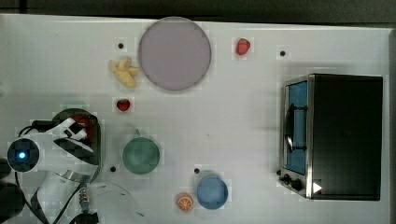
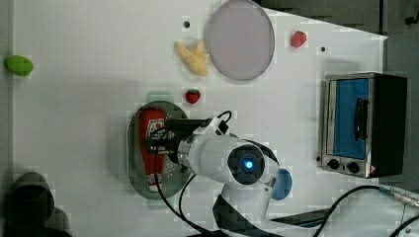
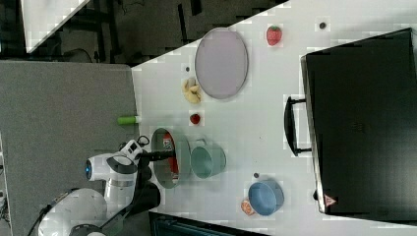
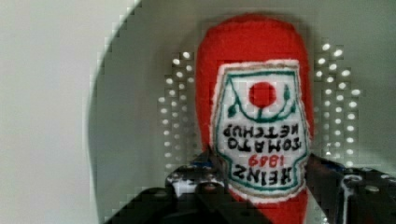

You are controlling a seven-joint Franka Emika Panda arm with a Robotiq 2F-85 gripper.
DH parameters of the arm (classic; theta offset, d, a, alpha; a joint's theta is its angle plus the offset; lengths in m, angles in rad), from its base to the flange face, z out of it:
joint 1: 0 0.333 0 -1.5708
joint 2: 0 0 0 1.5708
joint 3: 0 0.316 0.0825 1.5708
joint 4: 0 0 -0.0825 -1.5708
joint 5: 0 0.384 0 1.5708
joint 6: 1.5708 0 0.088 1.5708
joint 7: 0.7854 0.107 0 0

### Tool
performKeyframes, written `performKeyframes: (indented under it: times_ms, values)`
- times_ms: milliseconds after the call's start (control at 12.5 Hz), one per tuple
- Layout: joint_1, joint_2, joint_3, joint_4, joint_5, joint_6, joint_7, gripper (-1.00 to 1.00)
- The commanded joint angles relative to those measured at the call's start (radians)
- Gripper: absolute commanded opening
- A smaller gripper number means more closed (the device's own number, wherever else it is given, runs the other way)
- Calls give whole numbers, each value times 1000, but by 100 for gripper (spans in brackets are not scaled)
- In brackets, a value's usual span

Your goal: Pick ketchup from strainer and place it on the table

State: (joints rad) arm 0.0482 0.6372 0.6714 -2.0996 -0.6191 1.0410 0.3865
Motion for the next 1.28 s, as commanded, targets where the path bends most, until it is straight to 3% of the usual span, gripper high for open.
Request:
performKeyframes:
  times_ms: [80, 320, 640, 1040, 1280]
  values:
    - [-19, -79, 59, -26, 46, -17, 52, 13]
    - [-96, -191, 162, -25, 240, -122, 28, 13]
    - [-215, -320, 262, 31, 446, -333, -200, 13]
    - [-327, -441, 257, 160, 536, -660, -453, 13]
    - [-416, -498, 216, 209, 536, -689, -576, 13]
